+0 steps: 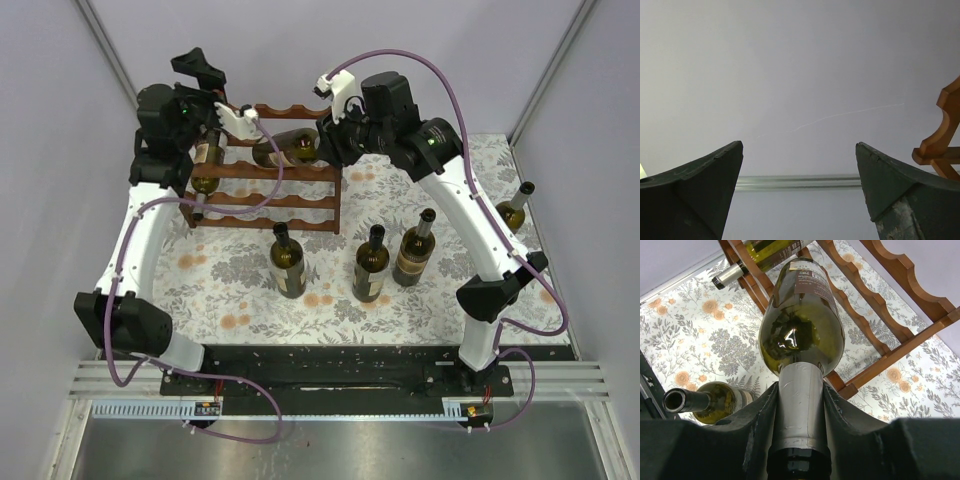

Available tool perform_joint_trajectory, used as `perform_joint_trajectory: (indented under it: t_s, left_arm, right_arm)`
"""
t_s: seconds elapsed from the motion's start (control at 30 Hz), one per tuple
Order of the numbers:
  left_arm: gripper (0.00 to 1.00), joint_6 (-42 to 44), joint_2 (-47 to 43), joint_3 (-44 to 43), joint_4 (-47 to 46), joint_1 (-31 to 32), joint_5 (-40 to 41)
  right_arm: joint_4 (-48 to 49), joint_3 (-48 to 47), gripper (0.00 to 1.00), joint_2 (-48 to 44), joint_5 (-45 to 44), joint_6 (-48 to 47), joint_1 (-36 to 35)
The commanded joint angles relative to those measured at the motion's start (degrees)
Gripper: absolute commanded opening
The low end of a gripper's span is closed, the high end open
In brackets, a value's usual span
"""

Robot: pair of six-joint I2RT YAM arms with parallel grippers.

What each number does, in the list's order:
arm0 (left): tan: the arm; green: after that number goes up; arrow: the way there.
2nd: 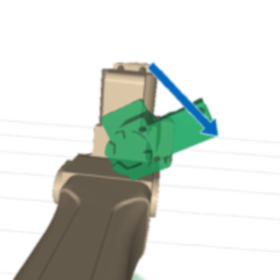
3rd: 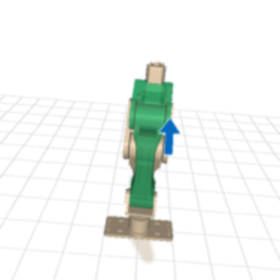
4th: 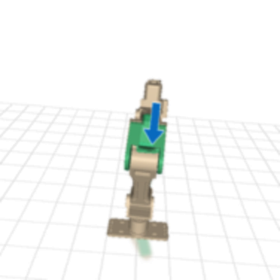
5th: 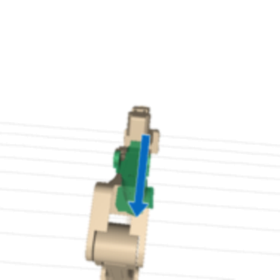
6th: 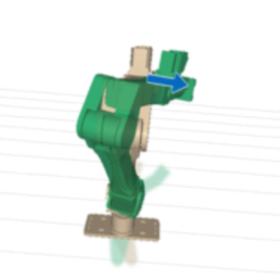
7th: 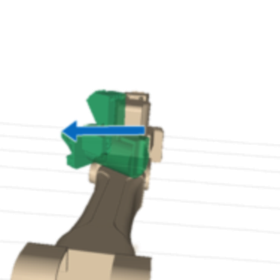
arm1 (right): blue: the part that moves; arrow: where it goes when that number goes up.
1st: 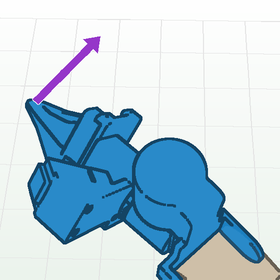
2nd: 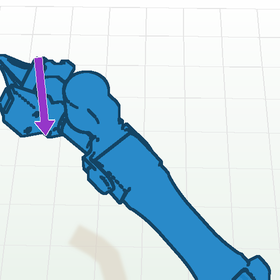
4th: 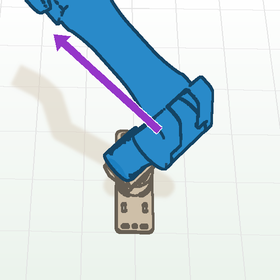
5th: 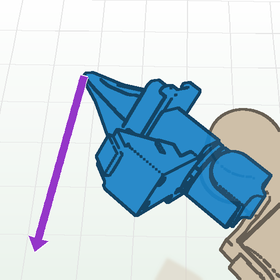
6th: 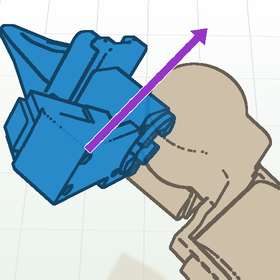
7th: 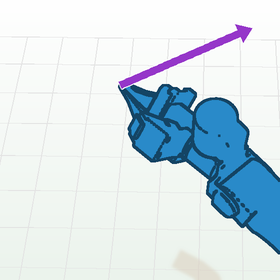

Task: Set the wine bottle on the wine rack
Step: Place the wine bottle in the wine rack.

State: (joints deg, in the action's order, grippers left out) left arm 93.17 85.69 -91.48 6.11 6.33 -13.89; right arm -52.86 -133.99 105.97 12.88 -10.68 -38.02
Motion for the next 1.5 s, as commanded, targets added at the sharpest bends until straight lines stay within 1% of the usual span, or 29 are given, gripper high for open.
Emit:
perform_joint_trajectory:
  t_s: [0.0,0.1,0.13,0.17,0.2,0.23,0.27,0.37,0.43,0.5,0.6,0.73,0.83,1.0,1.2,1.47]
  left_arm:
    - [0.99,-8.08,-2.19,-2.65,4.96,-1.14,-5.97]
    - [0.99,-12.02,-2.98,-2.38,6.45,-1.14,-7.64]
    - [0.99,-14.04,-3.16,-2.47,7.76,-0.97,-8.69]
    - [0.99,-13.72,-3.42,-2.82,10.21,-0.97,-9.48]
    - [0.99,-15.45,-4.21,-2.65,10.33,-0.71,-10.79]
    - [0.99,-19.91,-3.87,-3.87,11.72,-0.7,-12.37]
    - [0.99,-23.26,-3.34,-7.01,14.26,-0.7,-13.96]
    - [0.99,-27.59,-3.51,-8.88,18.75,-0.53,-18.96]
    - [0.99,-28.38,-3.16,-11.42,24.36,0.35,-21.43]
    - [0.99,-26.47,-3.42,-12.14,29.63,1.58,-23.72]
    - [0.99,-20.5,-3.08,-11.53,37.2,3.42,-25.65]
    - [0.99,-16.27,-1.23,-11.35,42.57,3.52,-30.04]
    - [0.99,-11.53,0.52,-11.35,46.44,3.43,-32.77]
    - [0.99,-8.44,4.65,-13.37,47.24,3.43,-34.62]
    - [0.99,-8.97,11.16,-19.25,47.24,3.95,-36.3]
    - [0.99,-7.3,14.41,-19.26,47.24,5.36,-35.15]
  right_arm:
    - [4.0,-2.5,0.0,-3.76,0.47,-0.83,-0.57]
    - [4.08,-1.63,0.0,-4.28,0.91,-1.62,-0.65]
    - [4.17,-1.27,0.0,-4.46,1.0,-1.8,-0.74]
    - [4.43,-0.75,0.0,-4.81,0.92,-2.06,-0.74]
    - [4.61,-0.31,0.0,-5.07,1.0,-2.42,-0.74]
    - [4.78,0.13,0.0,-5.25,1.09,-2.68,-0.74]
    - [4.7,0.4,0.0,-5.42,1.09,-2.77,-0.65]
    - [4.61,1.36,0.0,-5.86,1.44,-2.95,-0.74]
    - [4.35,1.72,0.0,-6.04,1.35,-3.12,-0.65]
    - [4.26,2.24,0.0,-6.13,1.27,-3.21,-0.65]
    - [4.35,2.95,0.0,-6.66,1.53,-3.21,-0.83]
    - [4.35,3.83,0.0,-7.1,1.88,-3.03,-0.74]
    - [4.43,4.35,0.0,-7.53,2.06,-2.95,-0.83]
    - [3.91,4.88,0.0,-8.06,2.84,-2.77,-0.74]
    - [4.43,7.43,0.0,-9.2,4.25,-2.59,-0.83]
    - [5.05,9.71,0.0,-10.52,5.22,-2.95,-0.83]
